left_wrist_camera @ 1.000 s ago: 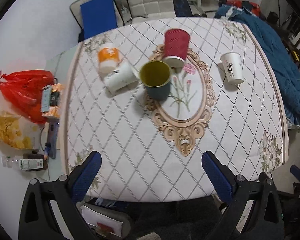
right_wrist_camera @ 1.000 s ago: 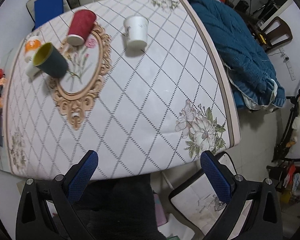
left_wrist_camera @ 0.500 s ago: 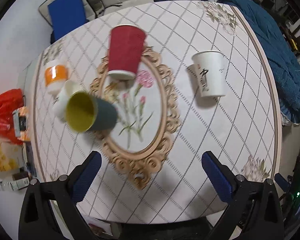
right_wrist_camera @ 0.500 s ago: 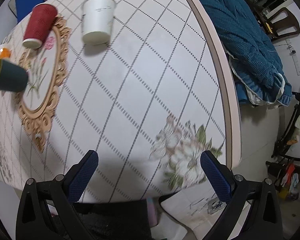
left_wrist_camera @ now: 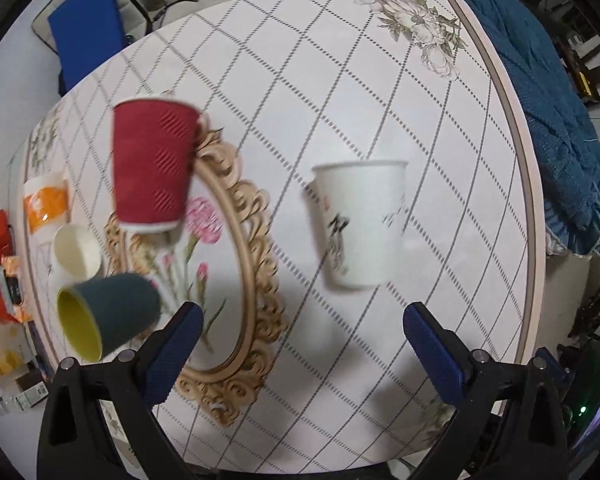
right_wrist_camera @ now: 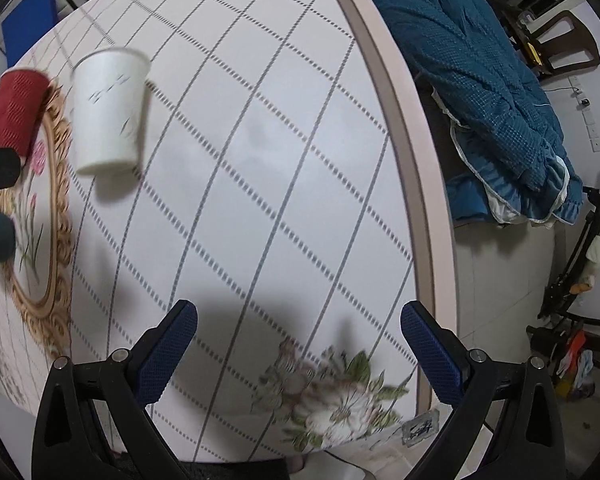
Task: Flip cup upside down
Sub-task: 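Move the left tool toward the upright white paper cup, then close the left tool fingers around the white paper cup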
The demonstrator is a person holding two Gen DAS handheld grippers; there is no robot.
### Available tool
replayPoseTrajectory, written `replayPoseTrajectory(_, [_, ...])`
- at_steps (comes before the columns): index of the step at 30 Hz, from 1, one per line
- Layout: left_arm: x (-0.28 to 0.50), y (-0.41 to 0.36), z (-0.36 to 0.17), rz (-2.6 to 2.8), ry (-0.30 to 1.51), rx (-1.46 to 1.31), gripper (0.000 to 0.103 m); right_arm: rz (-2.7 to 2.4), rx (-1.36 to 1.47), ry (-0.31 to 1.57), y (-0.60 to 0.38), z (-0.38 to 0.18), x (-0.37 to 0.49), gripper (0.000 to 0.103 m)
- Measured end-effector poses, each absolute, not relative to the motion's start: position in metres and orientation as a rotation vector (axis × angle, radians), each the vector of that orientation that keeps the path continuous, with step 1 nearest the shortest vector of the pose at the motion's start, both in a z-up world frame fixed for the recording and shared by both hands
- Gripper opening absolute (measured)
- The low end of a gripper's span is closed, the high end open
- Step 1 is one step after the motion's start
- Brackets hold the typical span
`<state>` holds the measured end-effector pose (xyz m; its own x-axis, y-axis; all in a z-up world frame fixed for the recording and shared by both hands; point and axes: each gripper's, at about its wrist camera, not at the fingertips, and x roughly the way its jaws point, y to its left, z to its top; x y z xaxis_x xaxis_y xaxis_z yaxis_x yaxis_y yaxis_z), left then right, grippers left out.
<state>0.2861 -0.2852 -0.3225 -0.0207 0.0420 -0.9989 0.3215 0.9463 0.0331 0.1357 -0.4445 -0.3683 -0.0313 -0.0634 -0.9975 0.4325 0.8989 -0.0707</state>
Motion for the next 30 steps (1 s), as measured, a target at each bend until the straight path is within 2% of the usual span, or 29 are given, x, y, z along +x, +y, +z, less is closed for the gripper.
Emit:
replayPoseTrajectory(21, [0.331, -0.355, -0.394, -0.331, 1.676, 0.408, 0.102, -0.452, 0.291, 1.581, -0.495, -0.393, 0.183, 0.103])
replayPoseTrajectory(24, [0.330, -0.356, -0.405, -0.341, 1.682, 0.418, 0.096, -0.453, 0.276, 1.586, -0.496, -0.395, 0.187, 0.103])
replayPoseTrajectory(26, [0.330, -0.357, -0.410, -0.349, 1.695, 0.424, 0.095, -0.455, 0.266, 1.588, -0.497, -0.396, 0.189, 0.103])
replayPoseTrajectory(27, [0.331, -0.356, -0.411, -0.349, 1.690, 0.425, 0.084, -0.455, 0.262, 1.589, -0.497, -0.396, 0.190, 0.103])
replayPoseTrajectory(28, [0.330, -0.356, -0.413, -0.349, 1.687, 0.436, 0.069, -0.456, 0.259, 1.590, -0.497, -0.396, 0.190, 0.103])
replayPoseTrajectory(29, [0.330, -0.356, -0.415, -0.353, 1.693, 0.440, 0.064, -0.457, 0.255, 1.589, -0.497, -0.396, 0.189, 0.103])
replayPoseTrajectory(30, [0.331, -0.355, -0.417, -0.353, 1.695, 0.442, 0.064, -0.458, 0.251, 1.589, -0.497, -0.395, 0.189, 0.103])
